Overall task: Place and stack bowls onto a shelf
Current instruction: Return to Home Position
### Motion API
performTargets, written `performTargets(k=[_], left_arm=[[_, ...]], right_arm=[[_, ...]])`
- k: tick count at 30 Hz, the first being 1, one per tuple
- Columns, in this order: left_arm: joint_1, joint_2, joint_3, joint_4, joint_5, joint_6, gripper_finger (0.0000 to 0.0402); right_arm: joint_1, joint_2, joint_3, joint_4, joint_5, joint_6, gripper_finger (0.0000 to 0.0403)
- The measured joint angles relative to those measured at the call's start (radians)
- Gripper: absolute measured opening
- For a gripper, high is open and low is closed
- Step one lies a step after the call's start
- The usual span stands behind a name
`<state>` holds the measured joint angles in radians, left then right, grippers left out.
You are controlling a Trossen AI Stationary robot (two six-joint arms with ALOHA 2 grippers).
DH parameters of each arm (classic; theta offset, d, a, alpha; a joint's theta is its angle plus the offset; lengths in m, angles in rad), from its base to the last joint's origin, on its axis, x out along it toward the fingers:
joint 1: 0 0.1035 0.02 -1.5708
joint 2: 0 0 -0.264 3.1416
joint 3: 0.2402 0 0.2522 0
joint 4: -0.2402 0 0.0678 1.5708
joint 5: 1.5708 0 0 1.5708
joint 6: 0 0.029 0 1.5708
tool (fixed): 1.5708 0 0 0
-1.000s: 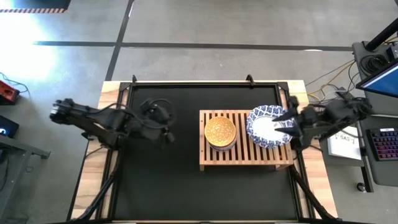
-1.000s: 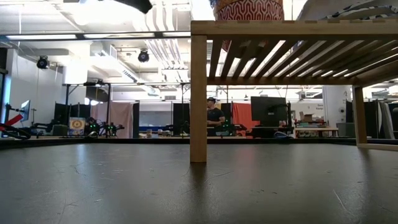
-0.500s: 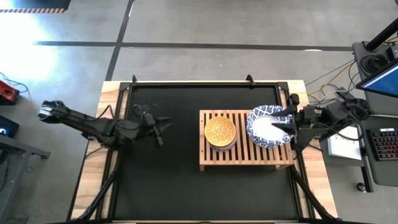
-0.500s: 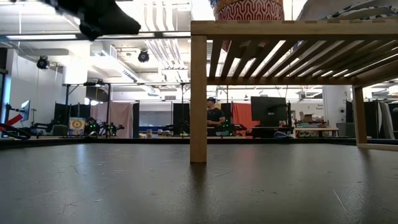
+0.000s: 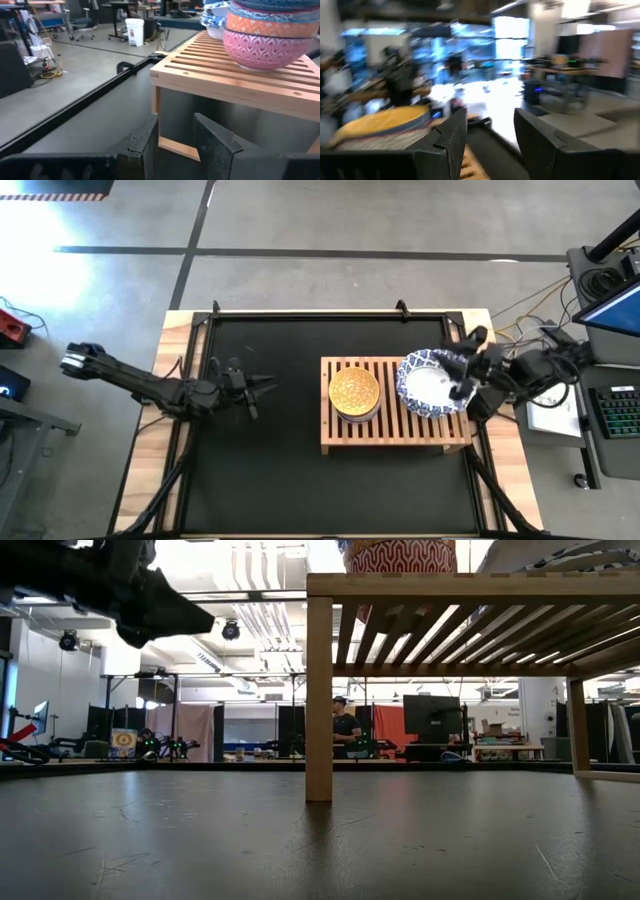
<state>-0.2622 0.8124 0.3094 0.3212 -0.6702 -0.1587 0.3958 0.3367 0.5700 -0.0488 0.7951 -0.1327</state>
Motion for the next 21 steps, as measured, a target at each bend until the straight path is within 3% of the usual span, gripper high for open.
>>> performTargets(k=[5,13,21], left_arm=[[0.0,0.013,-0.086,0.153,-0.073,-0.001,0.0106],[0.0,0.035,-0.243,0.436,-0.124,-0.01,0.0106],[0.0,0.035,-0.298,0.487,-0.146,-0.005,0.0106]], right_arm=[[0.0,-0.08,-0.081,0.119,0.148,-0.033,0.0153],[-0.007,-0.197,-0.127,0.123,0.291,-0.043,0.0153],[-0.027,-0.271,-0.184,0.122,0.418,-0.062,0.0153]])
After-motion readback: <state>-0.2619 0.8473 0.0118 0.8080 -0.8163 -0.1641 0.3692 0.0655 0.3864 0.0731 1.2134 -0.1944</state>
